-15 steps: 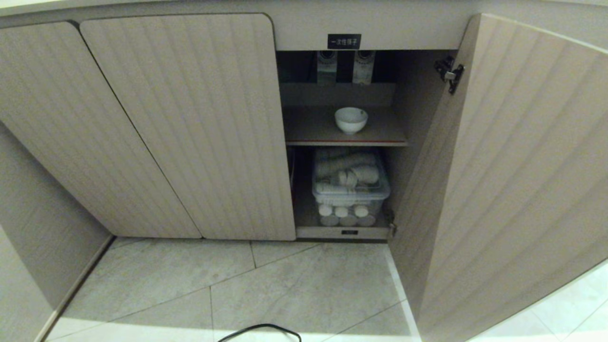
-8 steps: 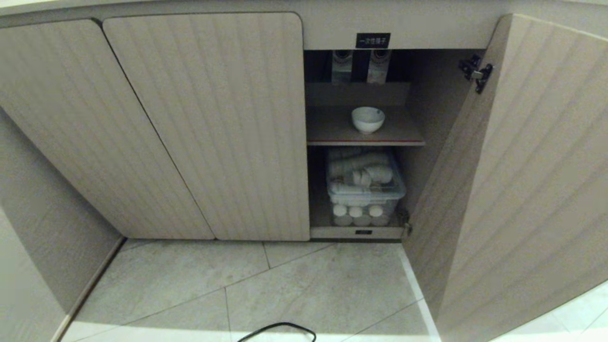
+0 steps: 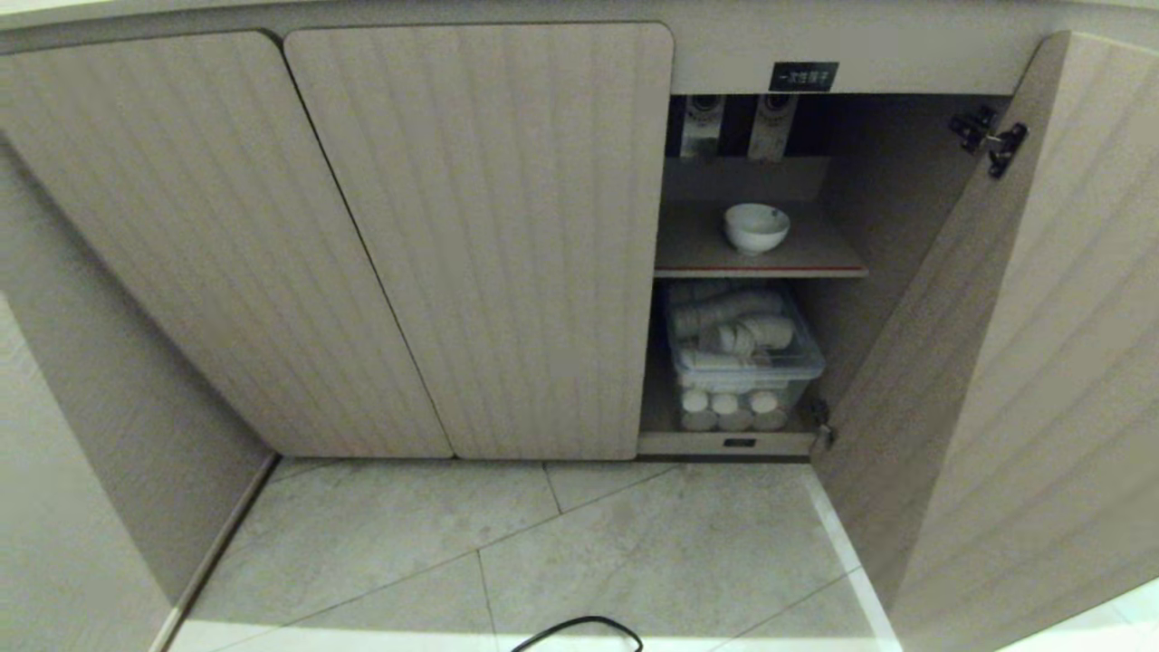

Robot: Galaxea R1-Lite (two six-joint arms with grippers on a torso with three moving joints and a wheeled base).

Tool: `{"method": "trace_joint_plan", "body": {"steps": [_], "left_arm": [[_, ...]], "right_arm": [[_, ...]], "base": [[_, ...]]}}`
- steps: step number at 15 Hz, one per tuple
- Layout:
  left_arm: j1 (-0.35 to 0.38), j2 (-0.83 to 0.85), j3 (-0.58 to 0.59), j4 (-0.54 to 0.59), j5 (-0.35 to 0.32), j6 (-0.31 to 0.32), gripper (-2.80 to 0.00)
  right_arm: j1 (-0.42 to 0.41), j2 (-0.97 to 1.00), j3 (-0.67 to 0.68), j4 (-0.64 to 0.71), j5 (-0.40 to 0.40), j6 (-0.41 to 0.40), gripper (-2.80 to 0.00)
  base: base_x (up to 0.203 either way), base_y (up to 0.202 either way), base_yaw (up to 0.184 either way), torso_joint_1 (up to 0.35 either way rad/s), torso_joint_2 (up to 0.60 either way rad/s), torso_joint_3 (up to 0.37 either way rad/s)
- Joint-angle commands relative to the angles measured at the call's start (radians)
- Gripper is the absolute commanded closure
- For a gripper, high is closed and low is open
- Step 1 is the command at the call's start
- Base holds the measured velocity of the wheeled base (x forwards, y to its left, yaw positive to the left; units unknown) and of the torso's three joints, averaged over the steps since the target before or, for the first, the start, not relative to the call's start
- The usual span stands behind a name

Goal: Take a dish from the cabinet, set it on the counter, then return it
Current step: Take the bowl from the cabinet

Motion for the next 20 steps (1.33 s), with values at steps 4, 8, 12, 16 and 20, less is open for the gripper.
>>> {"method": "trace_joint_plan", "body": {"steps": [4, 8, 12, 16, 20], "left_arm": [[0.000, 0.000, -0.001, 0.000, 0.000, 0.000, 0.00], [0.000, 0.000, -0.001, 0.000, -0.001, 0.001, 0.00], [0.000, 0.000, 0.000, 0.000, -0.001, 0.001, 0.00], [0.000, 0.000, -0.001, 0.000, -0.001, 0.003, 0.00], [0.000, 0.000, -0.001, 0.000, -0.001, 0.004, 0.00]], "right_arm": [[0.000, 0.001, 0.000, 0.001, 0.000, 0.001, 0.00], [0.000, 0.001, 0.000, -0.001, 0.000, 0.001, 0.00], [0.000, 0.001, 0.000, -0.001, 0.000, 0.001, 0.00], [0.000, 0.001, 0.000, 0.000, 0.000, 0.001, 0.00], [0.000, 0.001, 0.000, 0.000, 0.000, 0.001, 0.00]], "base": [[0.000, 0.164, -0.003, 0.000, 0.00, 0.002], [0.000, 0.000, 0.000, 0.000, 0.00, 0.000], [0.000, 0.000, 0.000, 0.000, 0.00, 0.000], [0.000, 0.000, 0.000, 0.000, 0.00, 0.000], [0.000, 0.000, 0.000, 0.000, 0.00, 0.000]]}}
